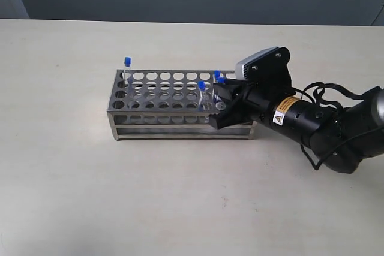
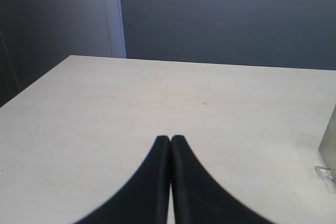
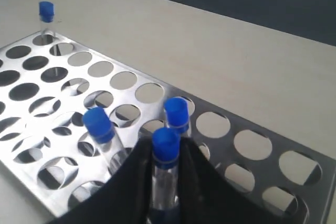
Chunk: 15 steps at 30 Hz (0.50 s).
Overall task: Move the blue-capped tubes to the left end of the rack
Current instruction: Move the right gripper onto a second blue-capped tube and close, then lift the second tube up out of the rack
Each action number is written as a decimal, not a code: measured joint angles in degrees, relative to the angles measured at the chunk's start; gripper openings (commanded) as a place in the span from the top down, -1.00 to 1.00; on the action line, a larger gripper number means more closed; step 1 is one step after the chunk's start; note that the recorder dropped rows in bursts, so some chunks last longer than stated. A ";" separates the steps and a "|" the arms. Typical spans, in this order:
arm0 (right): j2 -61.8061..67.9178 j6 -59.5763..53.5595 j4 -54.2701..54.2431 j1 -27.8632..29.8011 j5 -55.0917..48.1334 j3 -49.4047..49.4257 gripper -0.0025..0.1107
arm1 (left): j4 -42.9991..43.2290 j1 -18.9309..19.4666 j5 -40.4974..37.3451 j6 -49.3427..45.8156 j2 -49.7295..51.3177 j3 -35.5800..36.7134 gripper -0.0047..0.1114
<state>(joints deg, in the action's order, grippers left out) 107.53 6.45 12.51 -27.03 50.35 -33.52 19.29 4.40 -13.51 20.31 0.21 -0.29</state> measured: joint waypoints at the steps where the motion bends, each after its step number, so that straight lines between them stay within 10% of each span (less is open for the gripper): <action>1: 0.00 0.88 0.00 0.00 0.00 0.00 0.97 | 0.00 0.00 0.00 0.00 0.00 0.00 0.91; 15: -19.83 7.66 11.47 -0.81 -13.51 -11.64 0.97 | 0.00 0.00 0.00 0.00 0.00 0.00 0.91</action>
<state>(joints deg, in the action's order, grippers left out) 87.70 14.11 23.98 -27.84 36.84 -45.17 19.29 4.40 -13.51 20.31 0.21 -0.29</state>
